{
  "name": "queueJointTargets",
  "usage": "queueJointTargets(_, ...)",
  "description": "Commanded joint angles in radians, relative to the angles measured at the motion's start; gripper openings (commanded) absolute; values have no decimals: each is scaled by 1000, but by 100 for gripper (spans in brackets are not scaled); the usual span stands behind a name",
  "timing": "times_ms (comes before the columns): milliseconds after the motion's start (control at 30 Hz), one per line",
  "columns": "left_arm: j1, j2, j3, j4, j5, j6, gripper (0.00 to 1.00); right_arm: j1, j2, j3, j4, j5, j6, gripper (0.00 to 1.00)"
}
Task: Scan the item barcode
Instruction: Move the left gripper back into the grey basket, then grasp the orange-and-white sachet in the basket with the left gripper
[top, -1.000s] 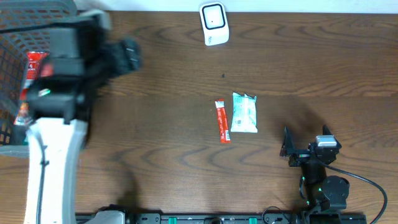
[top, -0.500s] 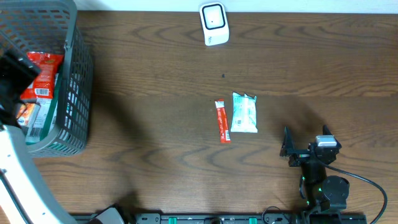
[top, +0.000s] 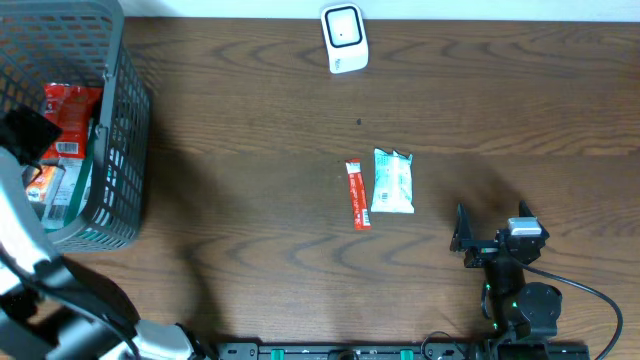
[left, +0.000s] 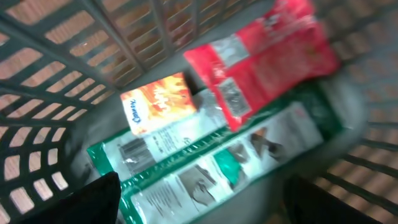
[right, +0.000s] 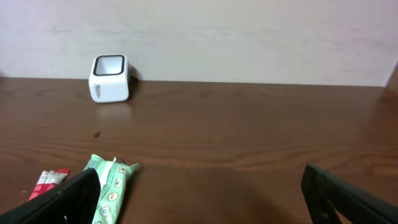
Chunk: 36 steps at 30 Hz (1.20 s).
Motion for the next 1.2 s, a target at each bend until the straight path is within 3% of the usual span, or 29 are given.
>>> queueJointTargets(0,3,68,-10,11,-121,26,84,-11,-4,-1,-3,-4,-11,99)
queueJointTargets(500,3,317,-10,132,-135,209,80,-11,-4,-1,-3,-4,-11,99)
queueJointTargets(667,2,347,-10,151,-134,257,72,-11,-4,-1,-3,-4,-11,99)
queueJointTargets(1067,2,401,-14,161,-133,260,72,-11,-4,-1,-3,-4,-11,99)
queueJointTargets(1167,2,401,-16,154,-133,260,67,-11,-4,-1,-3,-4,-11,99)
